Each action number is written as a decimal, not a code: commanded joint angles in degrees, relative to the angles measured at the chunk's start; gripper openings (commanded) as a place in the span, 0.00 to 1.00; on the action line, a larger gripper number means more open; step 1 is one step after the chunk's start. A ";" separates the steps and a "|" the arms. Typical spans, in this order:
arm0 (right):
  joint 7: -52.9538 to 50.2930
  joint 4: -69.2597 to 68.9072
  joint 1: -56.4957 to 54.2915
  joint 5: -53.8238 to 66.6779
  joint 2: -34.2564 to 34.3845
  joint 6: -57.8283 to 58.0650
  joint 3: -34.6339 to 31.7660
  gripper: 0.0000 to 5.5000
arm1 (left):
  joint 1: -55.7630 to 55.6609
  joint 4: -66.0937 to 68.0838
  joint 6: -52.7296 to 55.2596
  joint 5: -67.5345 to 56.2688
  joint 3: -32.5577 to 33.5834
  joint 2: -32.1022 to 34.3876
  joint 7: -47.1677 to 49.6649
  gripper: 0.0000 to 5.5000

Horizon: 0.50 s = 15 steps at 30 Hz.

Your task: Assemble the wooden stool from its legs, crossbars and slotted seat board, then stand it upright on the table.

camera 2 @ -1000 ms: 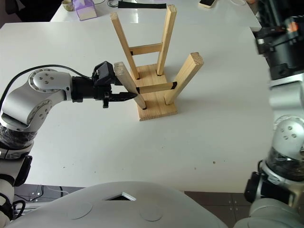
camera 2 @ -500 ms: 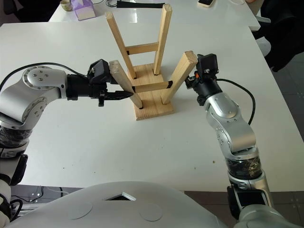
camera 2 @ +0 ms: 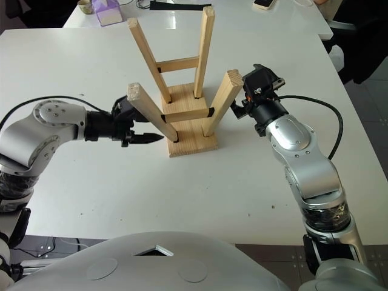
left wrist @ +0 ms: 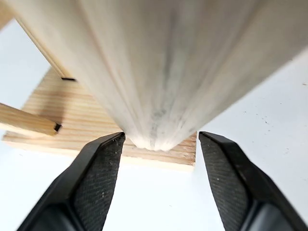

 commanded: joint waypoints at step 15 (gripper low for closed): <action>26.37 2.27 31.21 -10.90 -21.28 -17.10 -2.46 0.77 | 5.00 29.23 -38.28 17.20 9.85 3.73 -5.41 0.71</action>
